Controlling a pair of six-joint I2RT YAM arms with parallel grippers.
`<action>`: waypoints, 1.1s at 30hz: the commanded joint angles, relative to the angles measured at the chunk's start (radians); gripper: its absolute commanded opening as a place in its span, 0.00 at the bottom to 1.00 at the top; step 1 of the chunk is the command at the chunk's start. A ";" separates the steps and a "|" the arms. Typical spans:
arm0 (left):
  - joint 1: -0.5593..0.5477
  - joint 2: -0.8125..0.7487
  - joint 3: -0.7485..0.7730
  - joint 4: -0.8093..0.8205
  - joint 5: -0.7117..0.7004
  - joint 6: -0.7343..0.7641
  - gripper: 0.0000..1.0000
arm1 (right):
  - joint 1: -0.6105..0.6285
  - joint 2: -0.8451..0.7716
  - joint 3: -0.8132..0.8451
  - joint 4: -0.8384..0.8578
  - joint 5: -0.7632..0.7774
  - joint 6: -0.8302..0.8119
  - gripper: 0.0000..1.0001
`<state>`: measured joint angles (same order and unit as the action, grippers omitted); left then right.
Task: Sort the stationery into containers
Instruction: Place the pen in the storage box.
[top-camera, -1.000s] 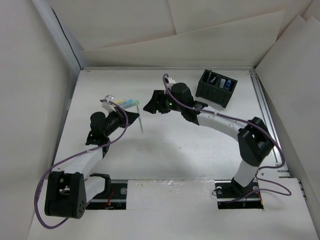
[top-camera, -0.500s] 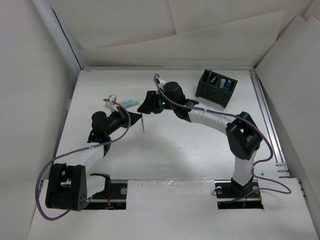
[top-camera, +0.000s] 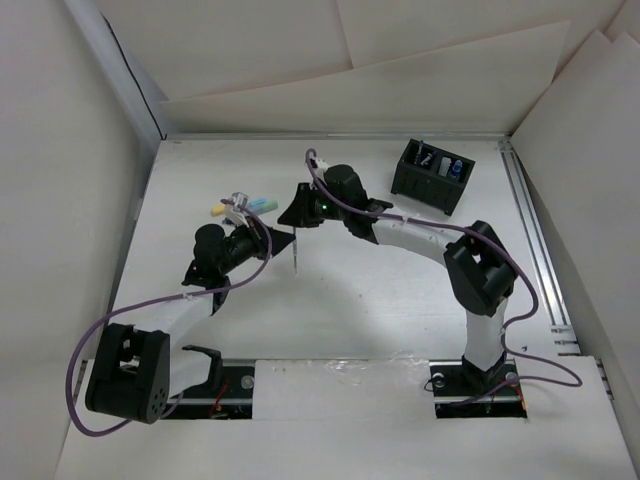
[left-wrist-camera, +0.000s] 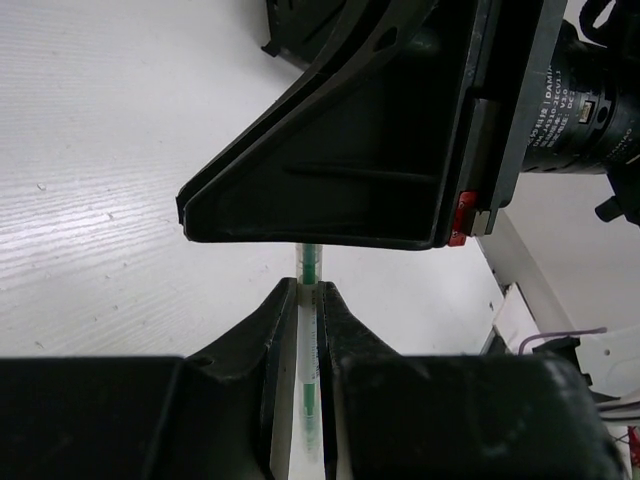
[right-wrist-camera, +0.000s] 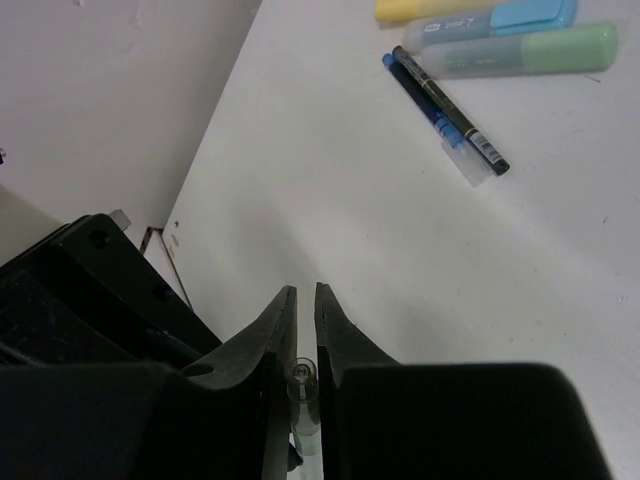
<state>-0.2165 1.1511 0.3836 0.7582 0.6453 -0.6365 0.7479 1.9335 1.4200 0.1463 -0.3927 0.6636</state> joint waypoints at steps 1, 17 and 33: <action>0.000 -0.011 0.023 0.036 -0.036 -0.002 0.06 | 0.010 -0.048 -0.004 0.064 0.022 -0.001 0.00; 0.000 -0.022 0.041 0.017 -0.125 -0.037 0.63 | -0.227 -0.175 0.014 -0.020 0.124 -0.070 0.00; 0.042 0.038 0.146 -0.395 -0.651 -0.034 0.49 | -0.596 -0.107 0.263 -0.093 0.837 -0.271 0.00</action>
<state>-0.1818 1.1633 0.4702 0.4179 0.0910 -0.6708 0.1471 1.7622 1.6005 0.0475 0.2844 0.4797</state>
